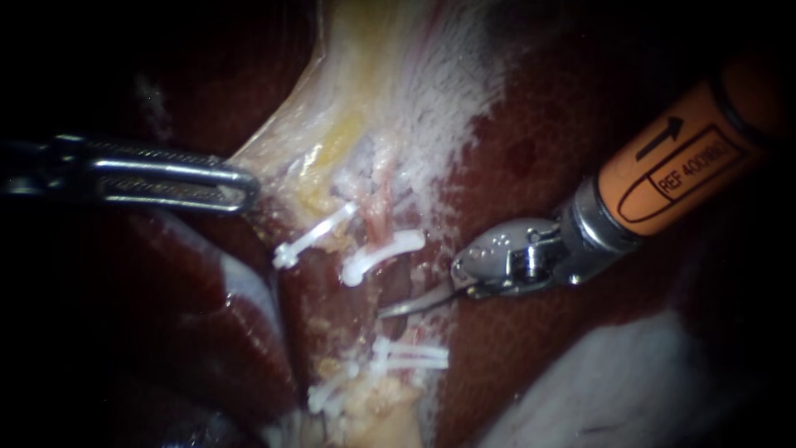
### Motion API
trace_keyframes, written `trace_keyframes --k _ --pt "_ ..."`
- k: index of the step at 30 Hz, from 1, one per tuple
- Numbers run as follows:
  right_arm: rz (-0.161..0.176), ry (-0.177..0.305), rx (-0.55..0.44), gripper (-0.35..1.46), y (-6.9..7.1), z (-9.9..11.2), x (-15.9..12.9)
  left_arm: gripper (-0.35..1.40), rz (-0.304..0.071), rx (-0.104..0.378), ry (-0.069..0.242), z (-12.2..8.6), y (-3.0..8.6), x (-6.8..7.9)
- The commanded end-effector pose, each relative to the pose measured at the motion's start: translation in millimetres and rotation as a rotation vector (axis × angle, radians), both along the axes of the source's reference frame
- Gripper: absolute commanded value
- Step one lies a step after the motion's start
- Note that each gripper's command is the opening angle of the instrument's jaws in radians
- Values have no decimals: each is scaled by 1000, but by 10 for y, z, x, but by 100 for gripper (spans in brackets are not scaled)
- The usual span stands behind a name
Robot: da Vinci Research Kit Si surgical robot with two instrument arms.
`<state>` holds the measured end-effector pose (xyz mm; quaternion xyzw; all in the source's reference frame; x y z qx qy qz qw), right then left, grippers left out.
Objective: Go back from the cut right tube
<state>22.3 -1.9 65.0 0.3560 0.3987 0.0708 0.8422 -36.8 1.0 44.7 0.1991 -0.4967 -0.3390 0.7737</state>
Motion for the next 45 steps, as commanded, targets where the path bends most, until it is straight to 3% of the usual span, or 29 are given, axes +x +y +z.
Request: trace_keyframes --k 1,9,18,21,23,27,33,39,45 --pt "1 0 -1 34 0 0 0 -35 0 0 0 0 0 0" --pt "6 2 -10 56 1 -1 -1 -35 0 -1 0 1 -1 0" --pt "14 3 -14 56 5 -6 -15 -35 1 -1 0 2 0 2" --pt "35 5 -31 56 9 -12 -29 -35 1 -2 0 6 0 3" --pt "66 3 -54 59 15 -17 -41 -35 2 -2 0 9 0 4" --pt "81 8 -69 61 26 -27 -64 -35 2 -4 0 15 0 5" --pt "120 18 -125 83 53 -48 -101 -35 1 -5 1 17 0 5" --pt "140 30 -196 108 77 -71 -117 -35 1 -7 1 21 -2 5" --pt "162 25 -240 126 87 -86 -121 -35 1 -8 2 27 -1 4"
